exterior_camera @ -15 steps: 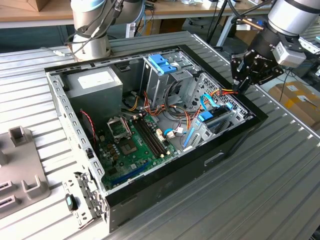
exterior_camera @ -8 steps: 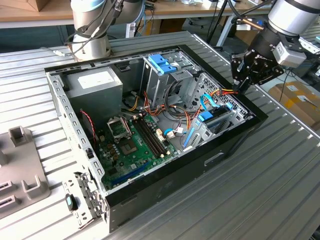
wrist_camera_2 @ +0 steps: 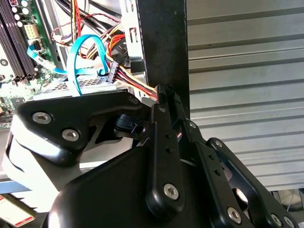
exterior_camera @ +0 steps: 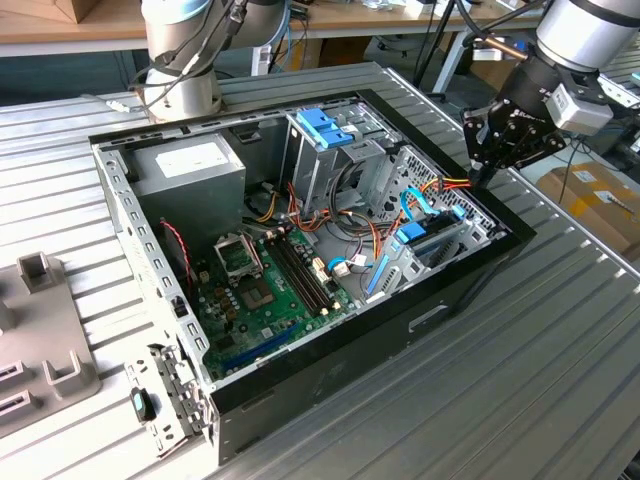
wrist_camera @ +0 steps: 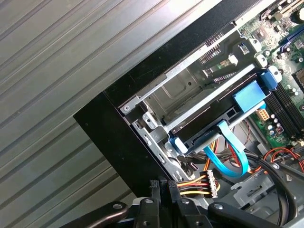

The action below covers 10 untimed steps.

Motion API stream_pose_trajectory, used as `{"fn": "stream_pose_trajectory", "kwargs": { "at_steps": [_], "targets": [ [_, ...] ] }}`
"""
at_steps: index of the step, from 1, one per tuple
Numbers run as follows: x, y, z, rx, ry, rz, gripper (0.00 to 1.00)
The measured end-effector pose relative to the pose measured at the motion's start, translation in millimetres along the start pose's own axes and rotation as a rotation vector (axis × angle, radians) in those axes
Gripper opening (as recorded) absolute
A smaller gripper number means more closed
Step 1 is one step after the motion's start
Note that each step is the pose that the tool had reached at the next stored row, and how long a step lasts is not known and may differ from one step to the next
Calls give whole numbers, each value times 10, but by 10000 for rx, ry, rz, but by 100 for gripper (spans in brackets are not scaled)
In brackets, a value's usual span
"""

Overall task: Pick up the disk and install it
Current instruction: 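Insert the second disk wire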

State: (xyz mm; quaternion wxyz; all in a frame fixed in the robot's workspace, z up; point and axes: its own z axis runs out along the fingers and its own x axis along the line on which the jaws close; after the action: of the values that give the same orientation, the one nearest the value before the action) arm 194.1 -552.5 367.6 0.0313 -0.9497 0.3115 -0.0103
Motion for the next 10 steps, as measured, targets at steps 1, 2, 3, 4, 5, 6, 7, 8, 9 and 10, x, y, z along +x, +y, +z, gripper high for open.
{"fn": "stream_pose_trajectory", "kwargs": {
  "at_steps": [1, 2, 3, 4, 5, 6, 7, 8, 9, 10],
  "targets": [
    [0, 0, 0, 0, 0, 0, 21],
    [1, 0, 0, 0, 0, 0, 21],
    [1, -1, 0, 0, 0, 0, 21],
    [2, -1, 0, 0, 0, 0, 21],
    [2, -1, 0, 0, 0, 0, 21],
    [2, -1, 0, 0, 0, 1, 21],
    [3, -2, 0, 0, 1, 0, 21],
    [4, -3, 0, 0, 0, 0, 16],
    [4, -3, 0, 0, 0, 0, 16],
    [5, -3, 0, 0, 1, 0, 16]
  ]
}}
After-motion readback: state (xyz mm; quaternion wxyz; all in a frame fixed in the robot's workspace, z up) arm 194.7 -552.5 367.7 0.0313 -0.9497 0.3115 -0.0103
